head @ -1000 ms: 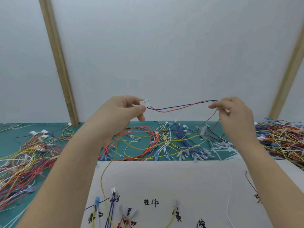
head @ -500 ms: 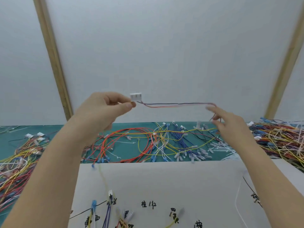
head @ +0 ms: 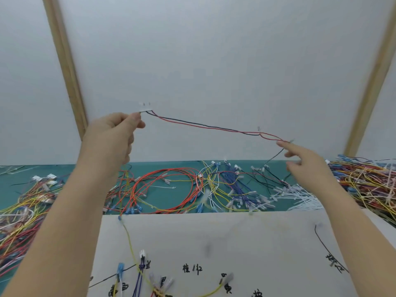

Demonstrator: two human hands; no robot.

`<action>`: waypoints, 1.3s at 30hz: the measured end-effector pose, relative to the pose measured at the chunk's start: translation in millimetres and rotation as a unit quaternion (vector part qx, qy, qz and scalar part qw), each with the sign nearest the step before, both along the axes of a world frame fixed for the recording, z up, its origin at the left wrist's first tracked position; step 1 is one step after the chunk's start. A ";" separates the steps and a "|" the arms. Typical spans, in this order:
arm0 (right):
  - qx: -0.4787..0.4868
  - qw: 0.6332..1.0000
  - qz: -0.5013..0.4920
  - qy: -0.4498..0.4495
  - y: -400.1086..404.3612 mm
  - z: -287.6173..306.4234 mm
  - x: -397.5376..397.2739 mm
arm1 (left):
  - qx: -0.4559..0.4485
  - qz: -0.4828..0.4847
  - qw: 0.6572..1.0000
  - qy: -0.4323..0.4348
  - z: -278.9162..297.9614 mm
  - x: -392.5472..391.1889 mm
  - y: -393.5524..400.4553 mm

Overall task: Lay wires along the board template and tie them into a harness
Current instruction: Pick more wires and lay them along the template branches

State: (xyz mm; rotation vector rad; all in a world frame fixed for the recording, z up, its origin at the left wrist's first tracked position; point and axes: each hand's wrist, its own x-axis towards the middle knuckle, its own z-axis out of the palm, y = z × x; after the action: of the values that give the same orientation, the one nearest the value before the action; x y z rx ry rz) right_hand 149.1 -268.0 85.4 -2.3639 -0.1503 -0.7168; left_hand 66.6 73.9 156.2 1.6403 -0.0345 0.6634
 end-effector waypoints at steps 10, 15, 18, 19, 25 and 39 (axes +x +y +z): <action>-0.133 0.988 -0.074 -0.028 -17.8 10.9 -12.1 | 0.060 0.022 0.998 -0.011 0.8 -2.9 6.9; -0.015 0.988 -0.096 -0.118 -15.5 17.3 -11.8 | 0.059 -0.009 0.998 0.007 -0.7 -0.7 -6.3; -0.014 0.980 -0.123 -0.154 -7.2 21.0 -15.7 | -0.021 -0.085 0.995 0.043 0.9 -1.2 -15.2; -0.035 0.979 -0.132 -0.151 -5.8 21.9 -16.8 | -0.016 -0.086 0.995 0.046 0.4 -1.0 -17.7; -0.195 0.953 -0.040 0.228 -13.1 26.0 -23.6 | 0.159 -0.062 0.983 0.073 -7.6 -2.5 -25.1; -0.123 0.974 0.170 0.090 83.7 72.2 -80.9 | 0.144 -0.112 0.982 0.051 -9.4 -0.8 -41.1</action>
State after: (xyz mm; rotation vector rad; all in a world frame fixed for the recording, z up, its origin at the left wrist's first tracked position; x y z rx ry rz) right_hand 68.2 -184.3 157.6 -2.5300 -0.5794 -0.3314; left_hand 65.8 32.8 146.8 1.9125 -0.2467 0.4140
